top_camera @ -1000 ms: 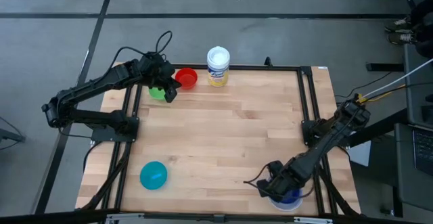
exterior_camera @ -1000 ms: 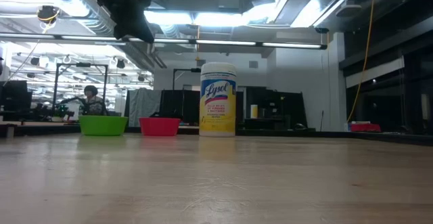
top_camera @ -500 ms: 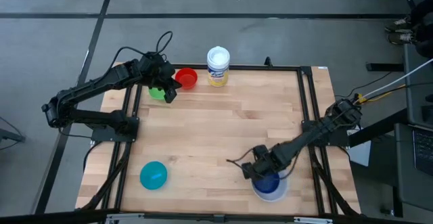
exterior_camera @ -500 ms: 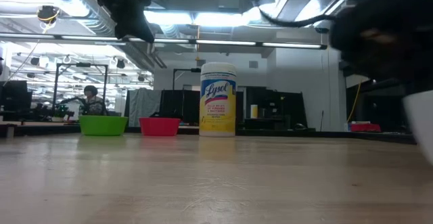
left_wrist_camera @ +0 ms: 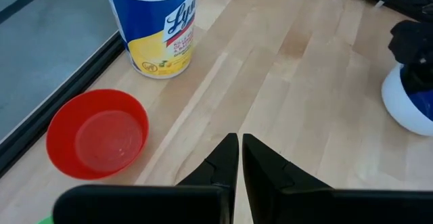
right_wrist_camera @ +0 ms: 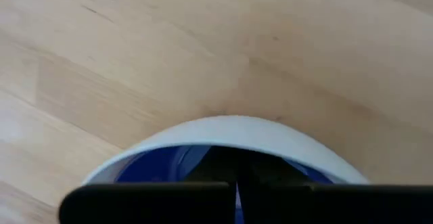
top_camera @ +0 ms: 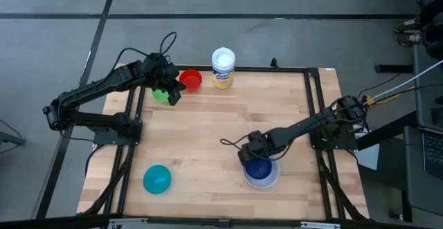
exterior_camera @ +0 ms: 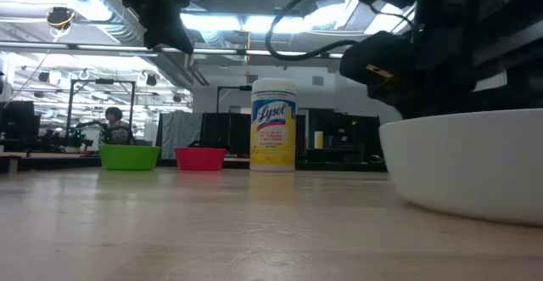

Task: Nest bowls inside each other
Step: Move the stacked bowls to the bottom center of the table, then stack the light blue bowl on top of the stacked bowls

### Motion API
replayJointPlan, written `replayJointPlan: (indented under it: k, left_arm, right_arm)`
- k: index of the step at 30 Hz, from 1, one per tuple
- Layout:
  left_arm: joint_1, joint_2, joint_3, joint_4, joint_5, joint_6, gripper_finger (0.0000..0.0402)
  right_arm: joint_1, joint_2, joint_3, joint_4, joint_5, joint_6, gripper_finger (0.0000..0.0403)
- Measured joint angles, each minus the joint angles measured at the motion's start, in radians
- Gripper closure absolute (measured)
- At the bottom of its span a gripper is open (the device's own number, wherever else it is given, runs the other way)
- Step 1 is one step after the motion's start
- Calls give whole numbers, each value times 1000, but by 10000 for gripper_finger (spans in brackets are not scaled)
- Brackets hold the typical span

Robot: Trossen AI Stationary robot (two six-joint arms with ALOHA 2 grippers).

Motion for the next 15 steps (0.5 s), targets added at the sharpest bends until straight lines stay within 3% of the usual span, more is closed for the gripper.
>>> replayJointPlan:
  k: [5,8,15]
  left_arm:
    - [0,0,0,0,0,-3,384]
    - [0,0,0,0,2,10,384]
    - [0,0,0,82,44,15,384]
  right_arm:
    - [-3,-40,0,91,30,-91,398]
    - [15,-133,36,129,80,-126,372]
    - [65,-426,134,152,319,-256,290]
